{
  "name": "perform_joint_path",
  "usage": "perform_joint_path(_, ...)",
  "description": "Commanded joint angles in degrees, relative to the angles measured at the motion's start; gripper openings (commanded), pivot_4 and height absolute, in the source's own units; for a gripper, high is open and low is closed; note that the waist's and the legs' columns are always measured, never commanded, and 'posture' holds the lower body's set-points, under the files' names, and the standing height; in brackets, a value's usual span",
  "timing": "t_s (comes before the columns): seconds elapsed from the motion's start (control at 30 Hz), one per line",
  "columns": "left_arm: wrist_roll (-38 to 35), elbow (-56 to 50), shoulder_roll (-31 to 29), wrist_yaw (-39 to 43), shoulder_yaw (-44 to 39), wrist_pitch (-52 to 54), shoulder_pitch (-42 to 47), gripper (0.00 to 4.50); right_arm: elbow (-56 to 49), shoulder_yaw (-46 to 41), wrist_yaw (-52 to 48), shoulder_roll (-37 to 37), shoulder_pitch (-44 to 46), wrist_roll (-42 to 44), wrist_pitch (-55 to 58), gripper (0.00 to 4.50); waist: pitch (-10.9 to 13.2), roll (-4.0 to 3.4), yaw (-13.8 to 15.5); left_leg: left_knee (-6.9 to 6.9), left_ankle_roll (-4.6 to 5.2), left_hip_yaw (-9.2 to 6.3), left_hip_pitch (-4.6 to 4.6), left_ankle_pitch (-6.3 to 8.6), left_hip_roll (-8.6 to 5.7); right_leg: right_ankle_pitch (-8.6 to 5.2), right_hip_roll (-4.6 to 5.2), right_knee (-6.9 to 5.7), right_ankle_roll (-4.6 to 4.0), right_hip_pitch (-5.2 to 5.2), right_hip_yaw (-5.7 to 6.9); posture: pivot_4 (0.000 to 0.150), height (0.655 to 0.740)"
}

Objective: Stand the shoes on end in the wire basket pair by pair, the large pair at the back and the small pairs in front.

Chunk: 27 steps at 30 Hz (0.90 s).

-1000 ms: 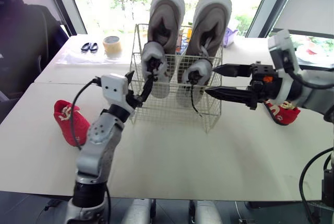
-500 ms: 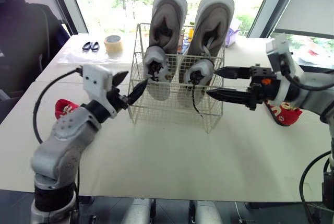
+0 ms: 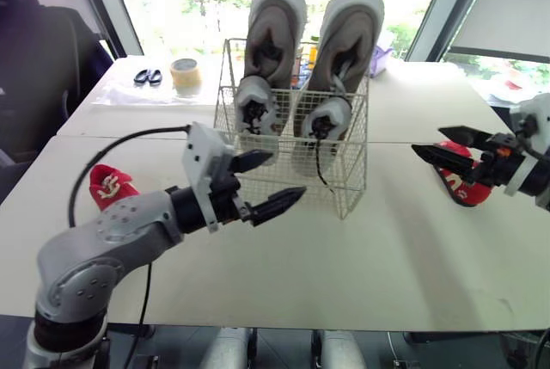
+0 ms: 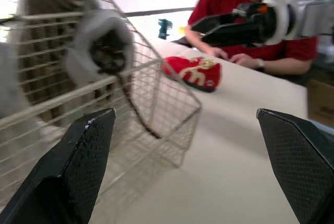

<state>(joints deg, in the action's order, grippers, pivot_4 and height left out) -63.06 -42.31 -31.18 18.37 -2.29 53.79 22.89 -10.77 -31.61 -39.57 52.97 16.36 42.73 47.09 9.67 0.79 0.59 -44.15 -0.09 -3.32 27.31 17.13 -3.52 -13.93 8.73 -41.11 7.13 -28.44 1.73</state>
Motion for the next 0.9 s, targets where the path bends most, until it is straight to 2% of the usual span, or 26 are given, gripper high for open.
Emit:
perform_joint_path(0.03,-0.16,0.74,-0.18,6.09,2.86,-1.85,0.38,4.45,-4.84,-5.40,2.02,-1.04,-6.38,-3.22,-3.26,4.50,0.01,0.01,0.24,0.02,0.00,-0.04,0.00,0.00,0.04,-0.01,-0.06,-0.01,-0.02,-0.01,0.03,0.150,0.6563)
perform_joint_path(0.17,3.05,-0.16,1.77,5.81,6.57,-3.27,0.06,4.45,-9.27,-7.69,6.26,-3.64,-13.91,-6.16,-3.59,4.50,0.01,0.01,0.26,0.04,0.00,-0.13,0.03,0.00,0.06,-0.07,-0.05,0.00,-0.11,0.02,0.11,0.150,0.6563)
perform_joint_path(0.4,5.30,1.25,3.36,8.77,9.41,-4.74,-0.51,4.45,-9.42,-9.94,14.23,-14.53,-21.89,-10.96,-8.89,4.50,0.00,-0.02,0.22,-0.02,0.00,-0.09,0.00,0.00,0.04,-0.07,-0.07,0.00,-0.10,0.06,0.06,0.150,0.6563)
perform_joint_path(0.73,8.57,2.36,4.39,11.24,11.22,-6.41,0.40,4.45,4.54,-6.56,15.62,-15.72,-17.88,-15.83,-16.97,4.50,-0.01,-0.06,0.13,-0.04,0.01,-0.03,-0.02,0.00,0.04,-0.07,-0.09,-0.01,-0.10,0.06,0.05,0.150,0.6563)
perform_joint_path(0.9,11.76,3.11,5.22,12.41,12.02,-8.48,1.03,4.45,19.32,0.07,12.74,-15.66,-9.89,-19.66,-24.09,4.50,-0.02,-0.06,-0.03,-0.07,0.01,-0.01,-0.05,-0.01,0.04,-0.07,-0.10,-0.03,-0.10,0.08,0.05,0.150,0.6563)
